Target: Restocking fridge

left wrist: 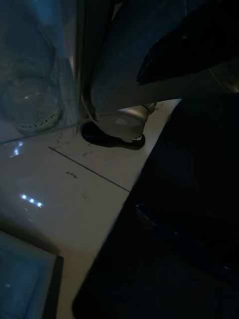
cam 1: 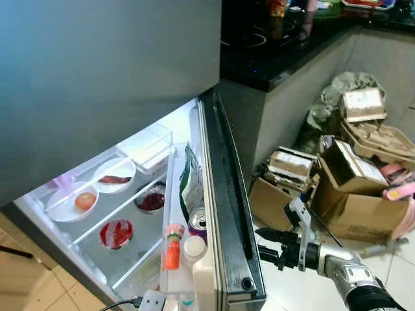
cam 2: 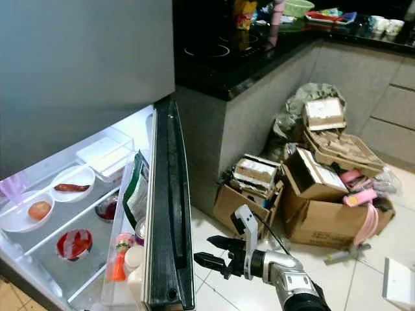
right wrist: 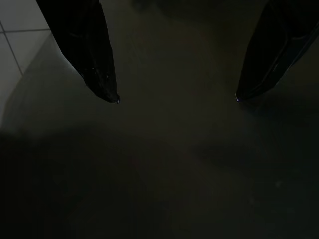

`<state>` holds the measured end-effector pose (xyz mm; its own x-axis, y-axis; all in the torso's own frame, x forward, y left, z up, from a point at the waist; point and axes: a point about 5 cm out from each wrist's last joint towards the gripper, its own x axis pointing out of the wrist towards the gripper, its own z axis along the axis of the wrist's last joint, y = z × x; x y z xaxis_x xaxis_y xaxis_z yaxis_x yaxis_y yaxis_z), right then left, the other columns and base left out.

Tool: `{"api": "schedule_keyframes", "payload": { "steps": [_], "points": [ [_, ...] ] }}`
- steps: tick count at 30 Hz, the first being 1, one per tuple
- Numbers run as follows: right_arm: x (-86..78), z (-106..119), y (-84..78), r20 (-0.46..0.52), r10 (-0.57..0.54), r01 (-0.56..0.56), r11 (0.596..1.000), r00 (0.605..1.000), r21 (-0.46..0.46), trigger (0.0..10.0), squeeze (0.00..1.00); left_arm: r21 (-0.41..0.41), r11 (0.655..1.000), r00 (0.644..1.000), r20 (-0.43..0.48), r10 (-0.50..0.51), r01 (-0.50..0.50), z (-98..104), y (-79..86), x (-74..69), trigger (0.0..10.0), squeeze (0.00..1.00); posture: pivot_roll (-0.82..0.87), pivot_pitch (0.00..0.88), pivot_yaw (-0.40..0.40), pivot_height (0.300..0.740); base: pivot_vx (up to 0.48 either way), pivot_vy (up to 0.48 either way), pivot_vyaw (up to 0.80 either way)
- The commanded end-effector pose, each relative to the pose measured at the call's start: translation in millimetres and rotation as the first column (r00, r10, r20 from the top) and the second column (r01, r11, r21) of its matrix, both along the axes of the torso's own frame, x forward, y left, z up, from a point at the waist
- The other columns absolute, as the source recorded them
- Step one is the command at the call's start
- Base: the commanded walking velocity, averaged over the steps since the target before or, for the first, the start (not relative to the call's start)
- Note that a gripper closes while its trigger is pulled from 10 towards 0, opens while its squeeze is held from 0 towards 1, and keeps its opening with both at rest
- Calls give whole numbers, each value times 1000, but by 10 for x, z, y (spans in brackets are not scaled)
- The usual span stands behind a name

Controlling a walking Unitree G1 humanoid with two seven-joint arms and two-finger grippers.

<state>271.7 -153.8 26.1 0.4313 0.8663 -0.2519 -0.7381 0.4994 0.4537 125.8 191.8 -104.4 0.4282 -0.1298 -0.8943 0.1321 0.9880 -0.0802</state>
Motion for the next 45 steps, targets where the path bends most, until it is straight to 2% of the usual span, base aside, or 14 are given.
{"api": "schedule_keyframes", "payload": {
  "steps": [1, 9, 12, 16, 23, 27, 45],
  "points": [
    [-35, -41, -3, -7, 1, -1, 1000, 1000, -13, 10000, 0, 3, 1000, 1000, -13, 8, -8, -9, 16, -33, 10000, 0, -8, 0, -51, 740, 0, 0, 0],
    [-33, -79, -24, -14, -30, 29, 999, 999, -44, 10000, 0, 33, 999, 1000, -26, 9, -8, -18, 42, -57, 10000, 0, -9, 0, -50, 740, 0, 0, 0],
    [-40, -197, -106, -49, -128, 121, 984, 991, -127, 10000, 0, 40, 999, 1000, -24, 3, -2, -17, 39, -51, 10000, 0, -9, 0, -50, 740, 0, 0, 0],
    [-161, -363, -193, -107, -191, 168, 967, 976, -194, 10000, 0, 48, 999, 1000, -23, -7, 8, -16, 37, -46, 10000, 0, -7, 0, -50, 740, -61, 0, 0],
    [-370, -548, -298, -178, -223, 172, 949, 958, -263, 10000, 0, 62, 998, 999, -26, -18, 20, -15, 49, -43, 10000, 0, -9, 0, -44, 740, -271, 0, 0],
    [-385, -576, -314, -186, -251, 196, 943, 950, -270, 10000, 0, 66, 998, 999, -26, -22, 24, -13, 56, -41, 10000, 0, -13, 0, -39, 740, -294, 0, 0],
    [-359, -578, -303, -163, -252, 197, 936, 954, -291, 10000, 0, 69, 997, 999, -26, -34, 36, -17, 35, -45, 10000, 0, -18, 0, -39, 740, -342, 0, 0]
  ]
}}
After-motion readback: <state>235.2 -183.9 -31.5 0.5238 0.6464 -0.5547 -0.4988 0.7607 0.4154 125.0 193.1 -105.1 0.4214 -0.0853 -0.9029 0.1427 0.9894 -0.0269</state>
